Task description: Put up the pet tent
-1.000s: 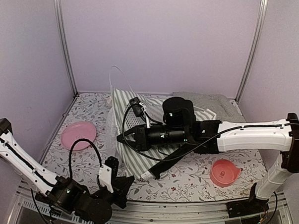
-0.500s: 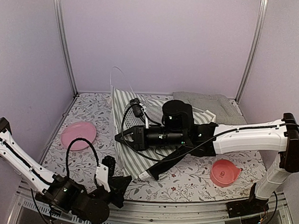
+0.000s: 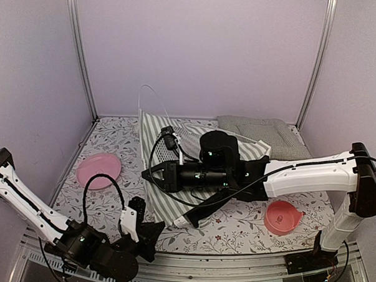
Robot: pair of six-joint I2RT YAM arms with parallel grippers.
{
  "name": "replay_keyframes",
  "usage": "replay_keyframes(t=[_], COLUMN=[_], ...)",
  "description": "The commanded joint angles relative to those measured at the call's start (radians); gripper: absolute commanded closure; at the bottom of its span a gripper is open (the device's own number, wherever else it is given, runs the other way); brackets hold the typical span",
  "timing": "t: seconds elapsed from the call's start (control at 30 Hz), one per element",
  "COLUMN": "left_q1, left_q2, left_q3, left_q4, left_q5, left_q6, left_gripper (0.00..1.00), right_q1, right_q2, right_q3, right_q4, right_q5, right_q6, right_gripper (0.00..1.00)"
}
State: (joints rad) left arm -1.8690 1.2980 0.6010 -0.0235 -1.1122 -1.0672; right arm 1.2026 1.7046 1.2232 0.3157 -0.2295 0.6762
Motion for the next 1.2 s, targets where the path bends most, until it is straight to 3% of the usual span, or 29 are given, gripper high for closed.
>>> replay_keyframes(t=[0.0,1.17], left_q1=[-0.065,-0.065], left_q2=[0.014,-0.075], left_q3=[-0.013,-0.029], left_q4=[-0.07,-0.116], left_q5=[0.178,0.132], left_q6=[0.003,0.009], left_gripper=[1.0,1.0], right_q1=[-0.037,-0.008], right_q2=[-0.014,0.02], right_q3=[0.031,0.005], right_q4=[0.255,0.247], right_q5=[0.193,0.191], right_q6=[-0.038,-0.042], right_gripper=[1.0,1.0])
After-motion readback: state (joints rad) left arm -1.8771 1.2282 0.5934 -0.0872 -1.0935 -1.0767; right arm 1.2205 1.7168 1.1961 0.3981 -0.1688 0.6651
